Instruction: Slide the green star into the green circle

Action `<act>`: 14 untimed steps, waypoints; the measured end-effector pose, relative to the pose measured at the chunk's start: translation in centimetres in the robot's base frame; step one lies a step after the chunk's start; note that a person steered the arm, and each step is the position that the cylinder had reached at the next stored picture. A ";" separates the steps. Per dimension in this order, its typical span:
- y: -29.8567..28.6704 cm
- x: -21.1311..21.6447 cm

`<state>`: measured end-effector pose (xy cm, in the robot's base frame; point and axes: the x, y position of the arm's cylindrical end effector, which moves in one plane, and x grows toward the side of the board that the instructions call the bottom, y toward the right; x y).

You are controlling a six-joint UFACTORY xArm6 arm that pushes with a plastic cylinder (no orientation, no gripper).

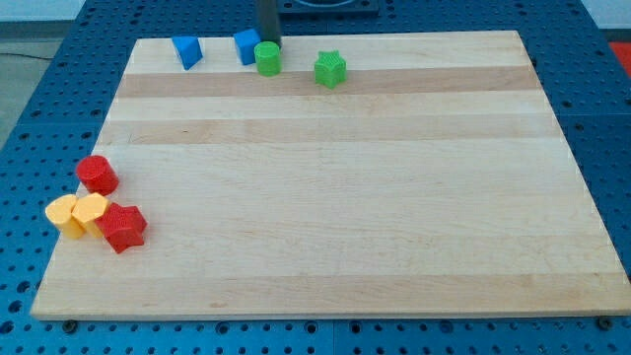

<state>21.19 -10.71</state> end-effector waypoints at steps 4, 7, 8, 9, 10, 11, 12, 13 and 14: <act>5.7 -1.9; 6.7 5.4; 4.4 5.4; 3.7 4.9; 3.6 4.0; 3.8 3.6; 5.0 3.6; 5.6 3.5; 4.6 3.5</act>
<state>24.68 -6.13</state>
